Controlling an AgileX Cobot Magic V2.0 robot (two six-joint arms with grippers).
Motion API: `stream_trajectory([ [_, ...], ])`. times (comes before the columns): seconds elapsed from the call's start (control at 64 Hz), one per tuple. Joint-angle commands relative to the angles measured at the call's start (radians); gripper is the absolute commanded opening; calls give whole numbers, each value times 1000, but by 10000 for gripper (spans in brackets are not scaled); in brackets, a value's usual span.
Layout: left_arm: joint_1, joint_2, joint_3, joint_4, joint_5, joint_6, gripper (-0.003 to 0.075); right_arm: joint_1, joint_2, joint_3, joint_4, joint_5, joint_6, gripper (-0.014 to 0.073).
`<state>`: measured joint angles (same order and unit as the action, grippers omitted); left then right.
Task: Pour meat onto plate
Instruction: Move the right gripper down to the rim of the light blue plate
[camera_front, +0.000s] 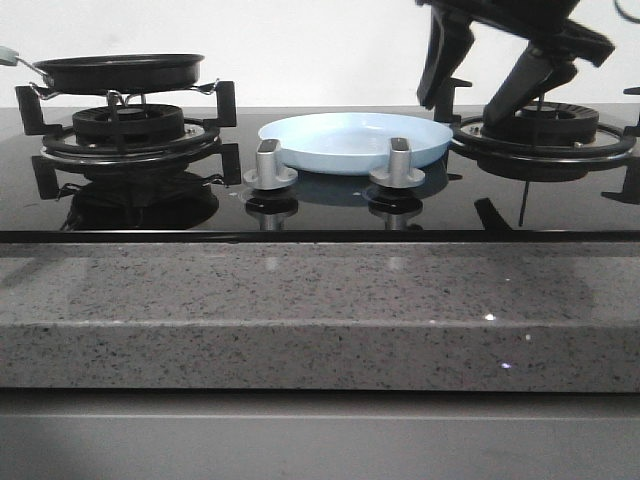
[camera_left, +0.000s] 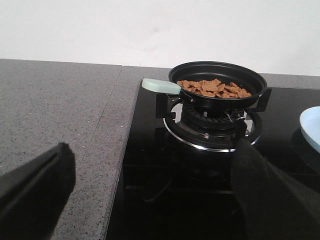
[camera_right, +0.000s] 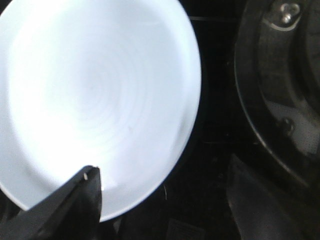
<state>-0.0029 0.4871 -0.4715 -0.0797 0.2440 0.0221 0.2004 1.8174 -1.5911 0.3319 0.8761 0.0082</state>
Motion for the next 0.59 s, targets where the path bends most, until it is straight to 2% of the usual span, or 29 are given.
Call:
stream_trajectory([
  [0.0,-7,11,-37,-9,-85,-9,620,0,-15,-73,25,-9,-16,538],
  [0.578,-7,11,-37,-9,-85,-9,620,0,154,-266,25,147,-16,538],
])
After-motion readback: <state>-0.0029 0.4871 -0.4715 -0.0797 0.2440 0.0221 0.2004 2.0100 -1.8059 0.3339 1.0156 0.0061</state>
